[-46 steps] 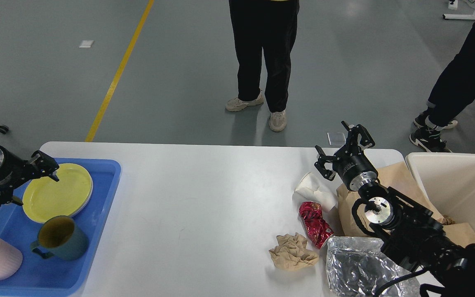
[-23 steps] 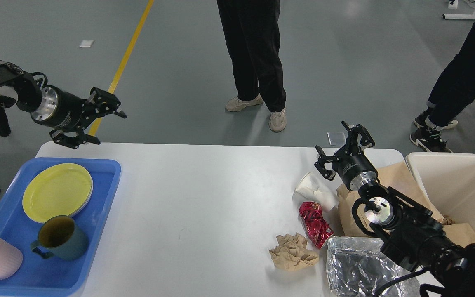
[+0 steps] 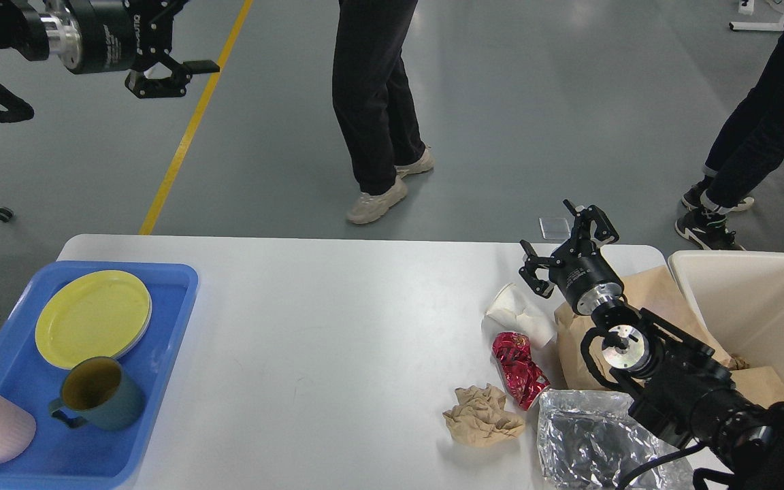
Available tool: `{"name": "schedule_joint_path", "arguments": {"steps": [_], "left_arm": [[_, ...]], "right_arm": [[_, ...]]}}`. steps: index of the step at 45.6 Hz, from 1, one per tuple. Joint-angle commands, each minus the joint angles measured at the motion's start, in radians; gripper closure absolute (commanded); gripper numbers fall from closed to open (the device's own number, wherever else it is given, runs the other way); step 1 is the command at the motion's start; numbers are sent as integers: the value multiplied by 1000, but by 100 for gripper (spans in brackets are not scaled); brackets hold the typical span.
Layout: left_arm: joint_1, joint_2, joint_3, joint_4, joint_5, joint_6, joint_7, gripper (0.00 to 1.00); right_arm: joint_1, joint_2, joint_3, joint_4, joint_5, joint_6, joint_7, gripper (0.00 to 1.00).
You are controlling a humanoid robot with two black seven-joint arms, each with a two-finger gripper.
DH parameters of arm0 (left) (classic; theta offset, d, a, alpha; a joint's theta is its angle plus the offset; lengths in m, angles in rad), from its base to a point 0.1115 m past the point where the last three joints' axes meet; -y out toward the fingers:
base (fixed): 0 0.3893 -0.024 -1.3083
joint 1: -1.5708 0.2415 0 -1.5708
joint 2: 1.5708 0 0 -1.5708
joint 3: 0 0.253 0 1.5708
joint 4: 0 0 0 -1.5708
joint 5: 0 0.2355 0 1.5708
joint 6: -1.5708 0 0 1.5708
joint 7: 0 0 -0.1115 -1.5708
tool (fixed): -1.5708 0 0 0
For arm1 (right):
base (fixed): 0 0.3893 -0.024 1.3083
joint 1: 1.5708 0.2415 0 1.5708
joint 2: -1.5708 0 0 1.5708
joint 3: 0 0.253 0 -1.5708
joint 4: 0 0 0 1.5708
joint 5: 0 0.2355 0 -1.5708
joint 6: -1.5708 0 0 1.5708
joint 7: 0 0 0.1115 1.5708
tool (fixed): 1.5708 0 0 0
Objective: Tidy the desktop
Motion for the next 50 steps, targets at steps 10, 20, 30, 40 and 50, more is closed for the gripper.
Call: {"name": "schedule_joint_path", "arguments": {"steps": [10,20,30,40,50], "left_arm": [[114,7,-308,91,10,-11,-15,4],[139,-33,-357,103,114,41,-1,4],[138,-152,-398,111,124,216,-1,4],[177,-180,-414,111,125,334,-1,4],[225,-182,-431,111,117,400,-1,4]], "right_arm": [[0,0,0,0,0,0,0,0],[0,0,0,0,0,0,0,0],[0,0,0,0,0,0,0,0],[0,0,0,0,-1,0,0,0],[0,0,0,0,0,0,0,0]]}}
